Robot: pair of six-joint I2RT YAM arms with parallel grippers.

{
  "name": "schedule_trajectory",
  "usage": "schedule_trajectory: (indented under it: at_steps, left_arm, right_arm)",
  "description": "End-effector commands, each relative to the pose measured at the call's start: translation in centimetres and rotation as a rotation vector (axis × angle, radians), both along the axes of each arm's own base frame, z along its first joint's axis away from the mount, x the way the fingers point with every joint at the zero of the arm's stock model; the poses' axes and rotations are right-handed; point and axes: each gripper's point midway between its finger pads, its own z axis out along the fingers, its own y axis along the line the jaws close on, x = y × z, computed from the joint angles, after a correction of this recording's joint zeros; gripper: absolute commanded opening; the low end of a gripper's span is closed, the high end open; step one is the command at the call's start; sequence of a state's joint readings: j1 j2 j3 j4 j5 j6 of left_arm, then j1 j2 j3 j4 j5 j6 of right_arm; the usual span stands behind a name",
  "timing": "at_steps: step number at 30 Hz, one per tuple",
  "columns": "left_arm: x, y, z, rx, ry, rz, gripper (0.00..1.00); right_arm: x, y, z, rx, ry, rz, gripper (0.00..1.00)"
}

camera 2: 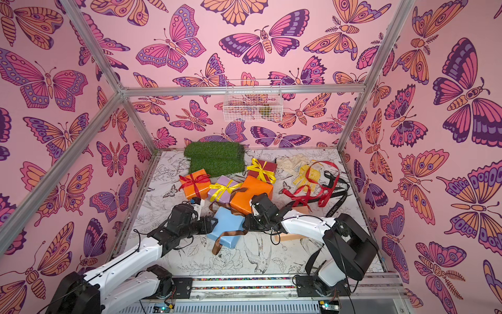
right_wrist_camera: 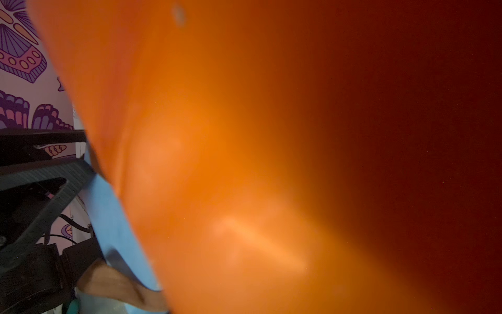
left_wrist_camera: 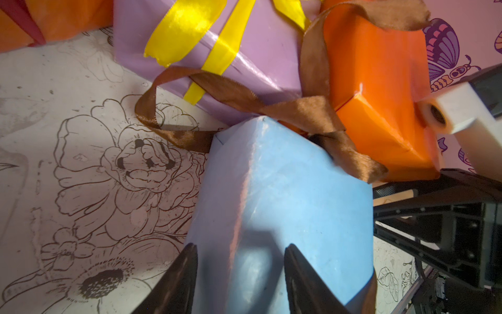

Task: Untie the ribbon bows on the gift boxes
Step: Pull the ribbon from the gift box.

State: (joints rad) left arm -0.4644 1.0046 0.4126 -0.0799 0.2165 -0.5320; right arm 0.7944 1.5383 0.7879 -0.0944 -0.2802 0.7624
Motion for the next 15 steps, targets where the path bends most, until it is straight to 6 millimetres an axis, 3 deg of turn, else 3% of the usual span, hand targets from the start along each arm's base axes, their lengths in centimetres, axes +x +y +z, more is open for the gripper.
schedule_trajectory:
  at_steps: [1, 9, 15]
  left_arm:
    - [0.2, -0.1, 0.3, 0.009, -0.008, -0.006, 0.54]
    - [0.4, -0.2, 0.1, 0.014, 0.003, -0.005, 0.54]
    - [0.4, -0.5, 0.1, 0.01, 0.012, -0.014, 0.54]
  right_arm:
    - [-0.6, -1.2, -2.1, -0.06, 0.055, -0.037, 0.37]
    - [-1.6, -3.3, -2.5, -0.12, 0.051, -0.059, 0.35]
    - [-2.5, -2.9, -3.8, -0.062, 0.104, -0.087, 0.37]
